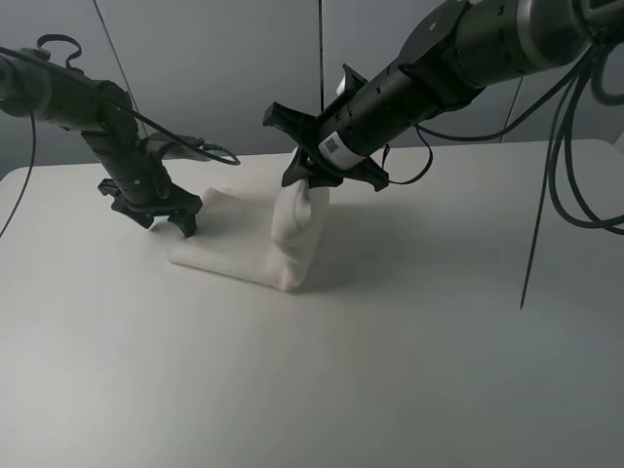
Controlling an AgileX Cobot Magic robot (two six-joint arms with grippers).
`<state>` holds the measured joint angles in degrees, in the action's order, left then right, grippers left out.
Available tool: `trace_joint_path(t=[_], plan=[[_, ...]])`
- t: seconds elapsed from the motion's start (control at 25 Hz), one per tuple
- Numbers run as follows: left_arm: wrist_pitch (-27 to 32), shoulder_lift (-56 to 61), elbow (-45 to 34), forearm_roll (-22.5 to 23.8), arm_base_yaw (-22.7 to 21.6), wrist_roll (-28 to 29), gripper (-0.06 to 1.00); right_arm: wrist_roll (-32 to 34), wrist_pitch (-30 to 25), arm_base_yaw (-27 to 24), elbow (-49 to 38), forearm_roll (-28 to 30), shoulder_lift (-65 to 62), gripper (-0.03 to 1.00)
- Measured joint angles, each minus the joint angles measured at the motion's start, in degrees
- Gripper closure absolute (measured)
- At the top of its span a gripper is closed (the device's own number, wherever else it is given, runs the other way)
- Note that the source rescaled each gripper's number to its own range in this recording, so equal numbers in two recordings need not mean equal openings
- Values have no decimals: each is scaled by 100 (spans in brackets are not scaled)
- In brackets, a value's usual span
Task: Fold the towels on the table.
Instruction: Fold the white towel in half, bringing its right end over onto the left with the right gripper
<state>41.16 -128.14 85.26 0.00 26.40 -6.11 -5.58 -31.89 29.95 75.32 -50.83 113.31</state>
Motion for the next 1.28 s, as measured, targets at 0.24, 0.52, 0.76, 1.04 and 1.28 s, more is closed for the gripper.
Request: trace_joint_path(t=[0.24,0.52,0.76,1.04,1.28], plan=[[11,0,0,0,0,0,-1,-48,12,70,410,-261,398,95],[387,-78,366,41,0,-59,-1,-387,-72,70,441,-627,592,95],[660,-123,747,65,0,-157,-1,-450,-103,81,491,-762,592,95],[706,-201,747,65,0,-219,-1,-1595,-131,81,491,-2173,600,95],[706,-201,751,65,-11,-249,-1,-2266,-131,81,491,-2866,600,95]])
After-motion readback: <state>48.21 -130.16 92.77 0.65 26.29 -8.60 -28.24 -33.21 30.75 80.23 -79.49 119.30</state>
